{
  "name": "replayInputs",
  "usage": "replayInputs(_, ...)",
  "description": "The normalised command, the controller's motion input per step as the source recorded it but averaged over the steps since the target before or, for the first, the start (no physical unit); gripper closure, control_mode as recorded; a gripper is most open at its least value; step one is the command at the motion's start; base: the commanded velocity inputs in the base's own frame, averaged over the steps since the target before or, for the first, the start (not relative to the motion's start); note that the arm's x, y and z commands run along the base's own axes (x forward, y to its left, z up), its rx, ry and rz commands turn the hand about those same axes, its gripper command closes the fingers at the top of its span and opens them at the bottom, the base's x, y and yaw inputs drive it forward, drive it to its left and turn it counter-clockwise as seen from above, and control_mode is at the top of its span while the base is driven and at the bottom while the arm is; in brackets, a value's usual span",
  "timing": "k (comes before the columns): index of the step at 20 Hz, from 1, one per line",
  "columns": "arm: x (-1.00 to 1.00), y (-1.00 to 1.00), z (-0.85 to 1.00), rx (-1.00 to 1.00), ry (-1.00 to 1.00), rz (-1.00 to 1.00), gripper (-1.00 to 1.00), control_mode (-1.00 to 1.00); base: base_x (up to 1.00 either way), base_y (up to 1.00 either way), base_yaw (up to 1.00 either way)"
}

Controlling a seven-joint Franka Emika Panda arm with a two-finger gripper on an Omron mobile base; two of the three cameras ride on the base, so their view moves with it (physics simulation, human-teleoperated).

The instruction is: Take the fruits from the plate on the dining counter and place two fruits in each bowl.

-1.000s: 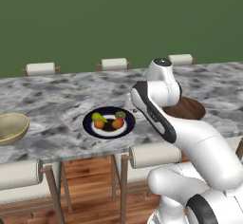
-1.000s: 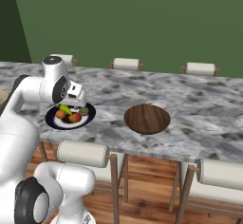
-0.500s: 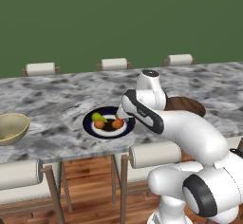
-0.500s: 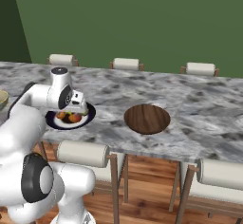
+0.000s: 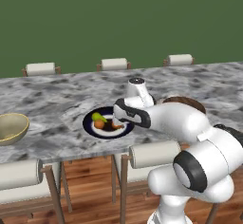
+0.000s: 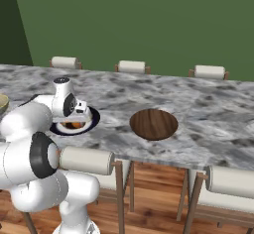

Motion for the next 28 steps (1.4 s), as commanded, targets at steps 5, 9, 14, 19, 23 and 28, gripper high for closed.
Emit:
replayInputs(5,0.33,0.01,-0.20,-0.06,0.05,0.00,-1.00,-1.00,0.00,0.00,0.00)
replayInputs(9,0.02,0.01,0.00,0.00,0.01,0.01,-1.00,-1.00,0.00,0.00,0.00)
replayInputs(14,0.07,0.06,-0.01,0.00,0.02,0.00,-1.00,-1.00,0.00,0.00,0.00)
replayInputs(19,0.21,0.22,-0.15,0.00,0.00,0.00,-1.00,-1.00,0.00,0.00,0.00)
replayInputs(23,0.32,0.22,-0.12,0.00,0.00,0.03,-1.00,-1.00,0.00,0.00,0.00)
replayInputs(28,0.34,0.03,-0.05,0.00,0.00,0.05,-1.00,-1.00,0.00,0.00,0.00)
